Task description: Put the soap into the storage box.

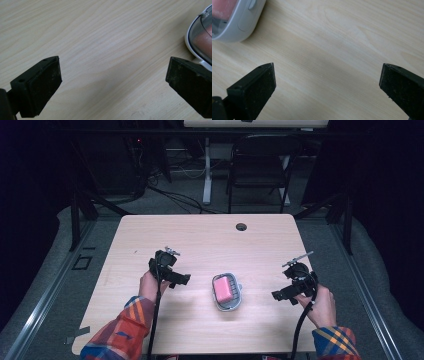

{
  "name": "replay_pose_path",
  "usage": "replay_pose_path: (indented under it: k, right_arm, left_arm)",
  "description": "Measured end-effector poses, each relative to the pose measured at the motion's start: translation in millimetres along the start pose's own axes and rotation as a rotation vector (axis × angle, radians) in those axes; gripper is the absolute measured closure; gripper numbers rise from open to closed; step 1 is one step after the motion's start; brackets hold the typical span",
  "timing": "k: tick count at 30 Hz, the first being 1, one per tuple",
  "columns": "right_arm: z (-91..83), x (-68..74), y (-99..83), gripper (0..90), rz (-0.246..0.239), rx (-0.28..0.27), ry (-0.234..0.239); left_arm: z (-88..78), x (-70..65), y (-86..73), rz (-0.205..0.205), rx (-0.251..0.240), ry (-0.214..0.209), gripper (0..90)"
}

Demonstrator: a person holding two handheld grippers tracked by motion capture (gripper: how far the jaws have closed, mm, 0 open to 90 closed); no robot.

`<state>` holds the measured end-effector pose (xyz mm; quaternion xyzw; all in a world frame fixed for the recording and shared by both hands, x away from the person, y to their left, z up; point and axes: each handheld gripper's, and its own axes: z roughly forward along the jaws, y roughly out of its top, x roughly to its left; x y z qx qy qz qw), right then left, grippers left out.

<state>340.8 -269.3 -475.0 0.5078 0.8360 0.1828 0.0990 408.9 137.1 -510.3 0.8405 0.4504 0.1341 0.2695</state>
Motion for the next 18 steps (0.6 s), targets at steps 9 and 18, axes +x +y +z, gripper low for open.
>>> replay_pose_path:
  k: [9, 18]
  right_arm:
    - [8.5, -6.0, -26.9, 0.6, 0.0, 0.001, 0.016]
    - [19.5, -4.7, -30.1, 0.0, -0.024, -0.005, 0.037]
  left_arm:
    - [0.1, -0.2, 0.0, 0.002, -0.001, 0.0, 0.1]
    - [1.3, -0.7, 0.4, 0.002, -0.001, -0.007, 0.0]
